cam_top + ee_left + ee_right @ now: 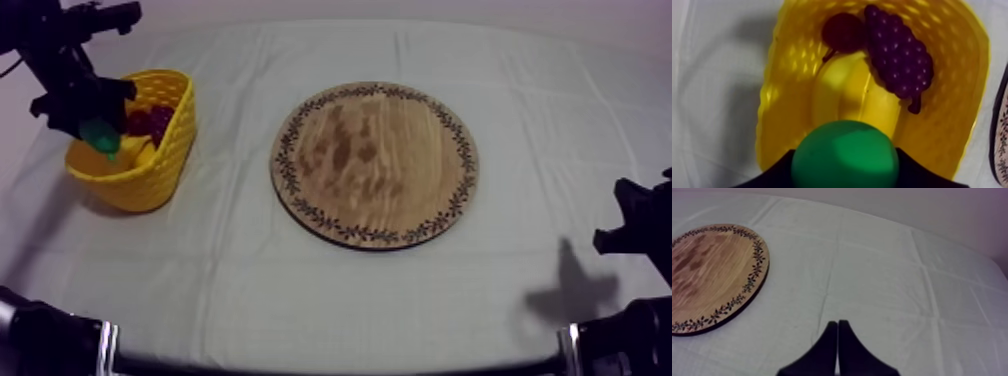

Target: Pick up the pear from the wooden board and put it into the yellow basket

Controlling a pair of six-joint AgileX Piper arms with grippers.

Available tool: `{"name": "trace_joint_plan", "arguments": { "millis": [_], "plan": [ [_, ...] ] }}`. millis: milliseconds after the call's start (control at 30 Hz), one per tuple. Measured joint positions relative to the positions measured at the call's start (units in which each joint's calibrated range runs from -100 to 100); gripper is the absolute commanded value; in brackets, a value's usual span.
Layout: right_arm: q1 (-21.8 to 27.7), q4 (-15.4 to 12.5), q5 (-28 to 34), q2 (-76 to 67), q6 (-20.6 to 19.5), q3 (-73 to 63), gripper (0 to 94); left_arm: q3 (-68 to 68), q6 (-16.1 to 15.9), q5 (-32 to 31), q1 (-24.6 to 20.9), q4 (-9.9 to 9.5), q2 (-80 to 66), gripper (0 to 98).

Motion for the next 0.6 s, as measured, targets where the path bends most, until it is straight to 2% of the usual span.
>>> {"name": "trace_joint_plan", "arguments": {
  "millis": [167,367,500,600],
  "plan": [
    [0.0,0.0,0.0,0.0,0.0,0.0,0.3,-1.5,2.2,1.0,1.0,-0.68,-0.2,83.3],
    [0.0,0.0,0.0,0.0,0.0,0.0,0.3,-2.6,1.8,1.8,0.8,-0.75,-0.2,88.6],
    [0.0,0.0,0.0,0.0,0.0,0.0,0.3,-3.5,1.9,2.0,0.7,-0.68,-0.2,84.6],
    [0.0,0.0,0.0,0.0,0.0,0.0,0.3,-3.7,1.5,2.1,0.7,-0.68,-0.6,71.9]
  ]
}}
